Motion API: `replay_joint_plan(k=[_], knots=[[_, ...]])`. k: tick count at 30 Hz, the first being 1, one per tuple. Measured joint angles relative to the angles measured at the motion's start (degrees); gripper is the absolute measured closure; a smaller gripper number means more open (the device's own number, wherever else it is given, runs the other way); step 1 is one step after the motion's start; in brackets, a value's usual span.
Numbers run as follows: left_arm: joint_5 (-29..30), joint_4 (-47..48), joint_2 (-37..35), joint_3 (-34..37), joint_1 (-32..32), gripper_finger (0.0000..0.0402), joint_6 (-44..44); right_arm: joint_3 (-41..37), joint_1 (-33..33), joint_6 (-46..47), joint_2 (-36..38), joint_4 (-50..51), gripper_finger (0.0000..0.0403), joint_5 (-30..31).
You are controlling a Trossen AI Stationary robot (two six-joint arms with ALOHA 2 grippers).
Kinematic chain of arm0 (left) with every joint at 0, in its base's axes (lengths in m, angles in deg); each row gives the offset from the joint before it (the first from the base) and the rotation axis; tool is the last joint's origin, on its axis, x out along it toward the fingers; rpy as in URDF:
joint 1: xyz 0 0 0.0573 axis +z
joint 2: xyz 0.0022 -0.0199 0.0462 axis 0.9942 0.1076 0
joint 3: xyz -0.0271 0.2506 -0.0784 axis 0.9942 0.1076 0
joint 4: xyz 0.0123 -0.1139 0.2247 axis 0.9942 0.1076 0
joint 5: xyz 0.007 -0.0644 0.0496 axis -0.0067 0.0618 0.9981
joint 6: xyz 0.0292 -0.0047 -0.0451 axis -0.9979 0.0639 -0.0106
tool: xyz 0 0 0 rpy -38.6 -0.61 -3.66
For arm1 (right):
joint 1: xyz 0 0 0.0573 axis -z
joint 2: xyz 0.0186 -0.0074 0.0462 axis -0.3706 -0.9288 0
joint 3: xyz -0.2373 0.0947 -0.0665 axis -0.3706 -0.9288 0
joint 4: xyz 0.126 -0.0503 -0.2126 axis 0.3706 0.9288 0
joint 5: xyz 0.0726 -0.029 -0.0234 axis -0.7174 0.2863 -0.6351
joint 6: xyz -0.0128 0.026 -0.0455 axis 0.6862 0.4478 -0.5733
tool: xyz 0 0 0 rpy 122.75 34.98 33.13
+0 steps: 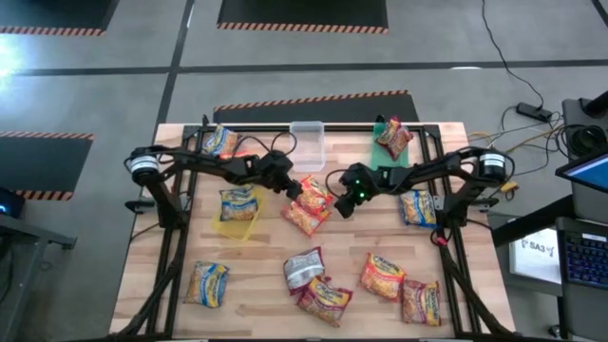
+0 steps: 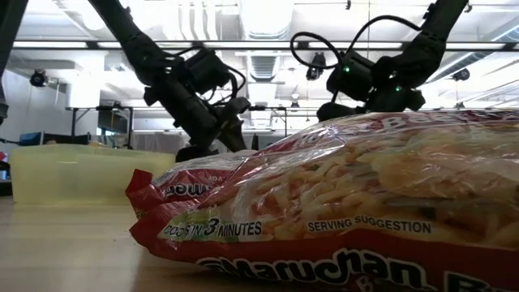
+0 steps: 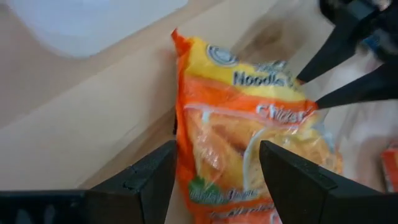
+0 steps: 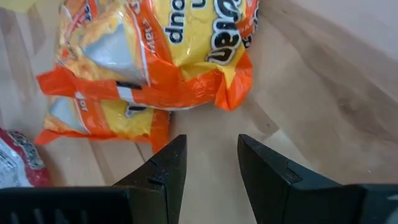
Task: Sort Maruchan noodles
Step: Put the orange noodle pack into the transparent bin
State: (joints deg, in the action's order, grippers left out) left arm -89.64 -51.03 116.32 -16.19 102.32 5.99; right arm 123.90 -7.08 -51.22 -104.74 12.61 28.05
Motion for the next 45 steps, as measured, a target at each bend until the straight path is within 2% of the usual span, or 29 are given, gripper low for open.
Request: replay_joint_plan(k=[4,8,15,19,29,34,40,45], knots=[[-2.97,-2.19,1.34,-0.02,0.16,0.0189,1.05,1.07,0.0,-1.43,-1.08,-0.9,0.0271,-0.01],[-8.18,-9.1,3.57,0.05,0.13,0.0189,2.88,2.3,0.0,-2.64,-1.86,-1.31,0.0271,-0.01],[-9.55,-15.43,5.43,0.03,0.13,0.0195,3.3,2.91,0.0,-3.49,-2.2,-1.6,0.0271,0.04],[-12.63,-17.37,6.27,0.05,0.13,0.0223,3.41,2.91,0.02,-4.07,-2.02,-1.69,0.0271,0.47],[-16.74,-18.58,8.07,0.05,0.07,0.0333,4.04,2.91,0.37,-4.64,-1.92,-3.03,0.0271,0.54],[-20.33,-21.4,8.07,0.05,0.05,0.0348,4.04,2.91,0.37,-4.62,-1.9,-3.32,0.0271,0.54],[-20.17,-22.96,8.07,0.05,0.02,0.035,3.0,2.91,0.37,-4.56,-1.9,-3.48,0.0271,0.54],[-19.72,-23.09,8.07,0.05,0.02,0.039,1.87,2.91,0.37,-5.16,-1.9,-3.48,0.0271,0.45]])
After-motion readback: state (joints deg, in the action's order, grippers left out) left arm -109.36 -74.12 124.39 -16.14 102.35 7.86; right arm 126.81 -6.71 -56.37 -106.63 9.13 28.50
